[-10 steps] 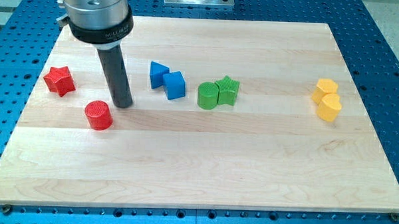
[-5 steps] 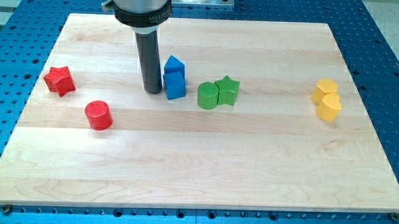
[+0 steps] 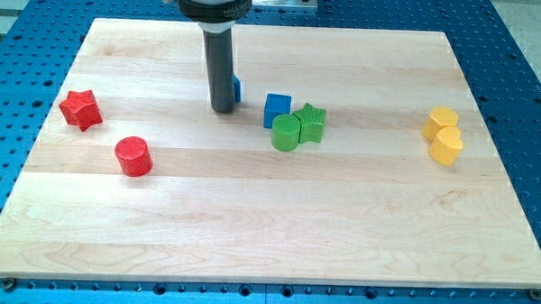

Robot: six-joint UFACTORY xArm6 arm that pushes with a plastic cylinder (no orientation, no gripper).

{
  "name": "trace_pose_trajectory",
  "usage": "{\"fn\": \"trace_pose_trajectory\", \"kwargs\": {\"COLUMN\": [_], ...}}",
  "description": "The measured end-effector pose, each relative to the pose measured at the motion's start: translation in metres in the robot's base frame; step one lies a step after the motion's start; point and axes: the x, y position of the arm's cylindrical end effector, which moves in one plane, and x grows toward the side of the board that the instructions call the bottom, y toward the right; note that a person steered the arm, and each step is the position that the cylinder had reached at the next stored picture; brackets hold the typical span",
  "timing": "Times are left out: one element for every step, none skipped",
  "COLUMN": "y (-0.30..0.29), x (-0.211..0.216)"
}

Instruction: Place the triangle at the top center of the board

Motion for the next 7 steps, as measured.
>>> {"fn": "trace_pose_trajectory", "kwargs": {"y": [0.051, 0.048, 0.014, 0.004, 0.04, 0.073, 0.075], "x": [-0.065, -0.053, -0.029, -0.068, -0.095, -0.114, -0.105]}}
